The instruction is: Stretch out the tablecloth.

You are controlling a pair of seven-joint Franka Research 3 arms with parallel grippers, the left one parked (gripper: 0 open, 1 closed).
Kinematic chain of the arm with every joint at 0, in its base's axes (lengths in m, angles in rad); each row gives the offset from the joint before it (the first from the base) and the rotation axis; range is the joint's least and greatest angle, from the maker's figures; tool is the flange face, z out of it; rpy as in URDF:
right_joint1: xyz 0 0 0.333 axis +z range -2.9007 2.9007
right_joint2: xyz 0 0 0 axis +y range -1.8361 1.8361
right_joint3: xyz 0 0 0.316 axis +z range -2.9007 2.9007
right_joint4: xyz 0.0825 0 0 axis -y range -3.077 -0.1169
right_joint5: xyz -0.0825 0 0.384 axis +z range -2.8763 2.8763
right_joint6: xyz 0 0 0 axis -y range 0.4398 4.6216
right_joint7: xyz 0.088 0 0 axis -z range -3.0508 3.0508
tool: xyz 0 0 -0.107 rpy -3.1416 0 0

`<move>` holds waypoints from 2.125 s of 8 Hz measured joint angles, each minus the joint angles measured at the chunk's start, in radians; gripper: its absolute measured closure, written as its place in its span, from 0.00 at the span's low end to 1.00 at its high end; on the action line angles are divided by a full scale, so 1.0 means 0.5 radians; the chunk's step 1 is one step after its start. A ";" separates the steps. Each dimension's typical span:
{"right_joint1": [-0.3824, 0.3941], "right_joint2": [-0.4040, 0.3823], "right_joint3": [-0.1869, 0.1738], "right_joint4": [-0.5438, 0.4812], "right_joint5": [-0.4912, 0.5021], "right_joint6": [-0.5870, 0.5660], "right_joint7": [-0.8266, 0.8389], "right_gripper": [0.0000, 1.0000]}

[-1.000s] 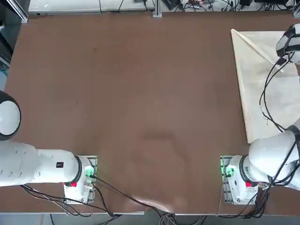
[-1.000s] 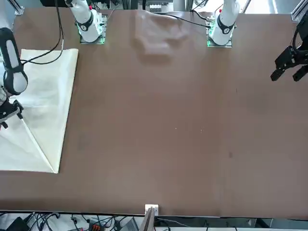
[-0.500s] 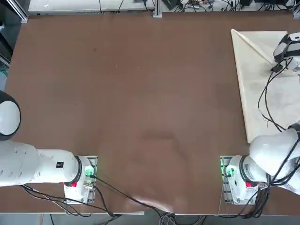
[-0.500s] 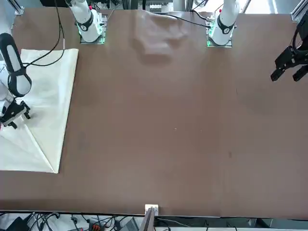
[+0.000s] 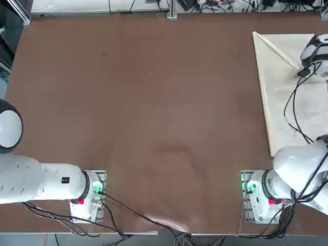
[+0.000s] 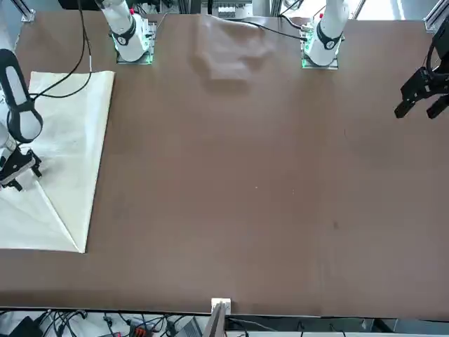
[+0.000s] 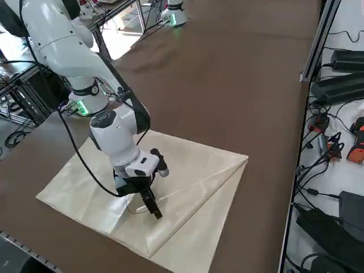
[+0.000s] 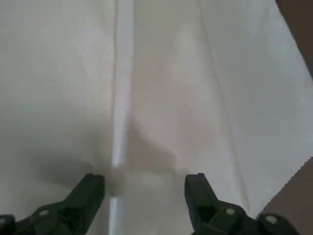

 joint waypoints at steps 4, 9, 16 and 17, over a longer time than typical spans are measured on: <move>0.000 0.027 0.003 0.044 0.000 0.000 -0.009 0.04; 0.000 0.053 0.005 0.072 -0.001 -0.001 -0.015 0.54; -0.002 0.051 0.024 0.077 0.025 -0.019 0.092 0.99; 0.004 0.038 0.042 0.091 0.027 -0.090 0.239 0.99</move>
